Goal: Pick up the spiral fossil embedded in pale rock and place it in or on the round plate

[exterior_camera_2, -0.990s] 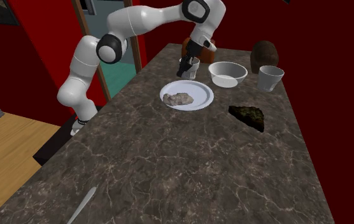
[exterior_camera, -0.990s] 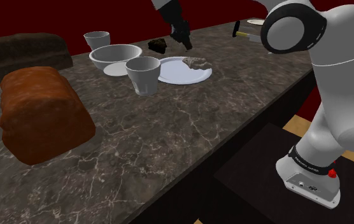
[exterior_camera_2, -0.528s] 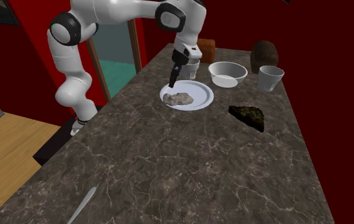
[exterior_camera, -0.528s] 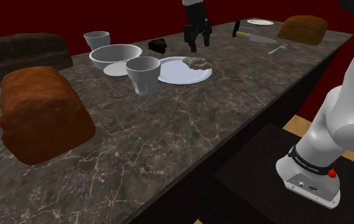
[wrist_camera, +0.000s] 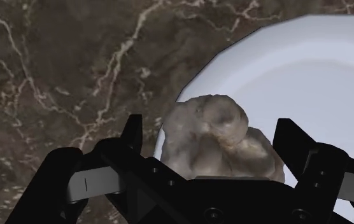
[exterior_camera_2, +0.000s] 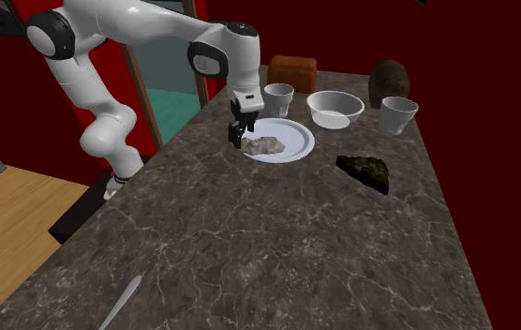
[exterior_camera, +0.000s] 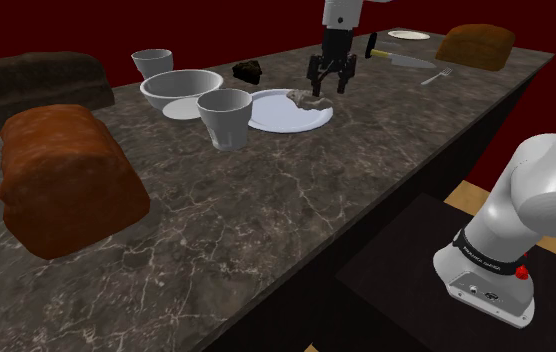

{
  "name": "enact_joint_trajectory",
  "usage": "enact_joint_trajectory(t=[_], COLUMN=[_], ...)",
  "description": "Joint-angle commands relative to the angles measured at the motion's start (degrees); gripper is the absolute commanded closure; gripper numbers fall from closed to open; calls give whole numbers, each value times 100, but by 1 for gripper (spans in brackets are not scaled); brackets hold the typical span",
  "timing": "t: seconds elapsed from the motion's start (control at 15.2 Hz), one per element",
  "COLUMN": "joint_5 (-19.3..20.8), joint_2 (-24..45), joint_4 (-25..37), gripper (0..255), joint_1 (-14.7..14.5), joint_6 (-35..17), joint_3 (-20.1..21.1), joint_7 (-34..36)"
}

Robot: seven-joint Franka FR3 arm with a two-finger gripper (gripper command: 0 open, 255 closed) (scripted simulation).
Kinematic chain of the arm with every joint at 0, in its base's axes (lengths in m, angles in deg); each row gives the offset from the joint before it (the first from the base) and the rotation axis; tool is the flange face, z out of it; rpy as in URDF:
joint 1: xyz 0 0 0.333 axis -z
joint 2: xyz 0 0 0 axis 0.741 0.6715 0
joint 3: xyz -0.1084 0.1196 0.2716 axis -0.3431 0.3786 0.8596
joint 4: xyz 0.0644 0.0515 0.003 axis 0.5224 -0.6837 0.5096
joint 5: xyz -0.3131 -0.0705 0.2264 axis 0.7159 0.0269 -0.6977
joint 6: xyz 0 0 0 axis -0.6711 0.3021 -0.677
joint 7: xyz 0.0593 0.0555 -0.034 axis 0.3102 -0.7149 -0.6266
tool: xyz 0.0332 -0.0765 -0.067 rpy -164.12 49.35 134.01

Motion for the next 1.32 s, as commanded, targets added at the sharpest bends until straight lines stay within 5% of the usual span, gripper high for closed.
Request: enact_joint_trajectory(t=[0.0, 0.66, 0.73, 1.25], joint_5=[-16, -28, -28, -28], joint_2=[2, 21, 21, 22], joint_4=[-157, -334, -334, -333], gripper=[0, 0, 255, 255], joint_1=[-4, -13, -13, -12], joint_6=[-176, -372, -372, -372], joint_3=[6, 15, 15, 14], joint_7=[4, -3, -3, -4])
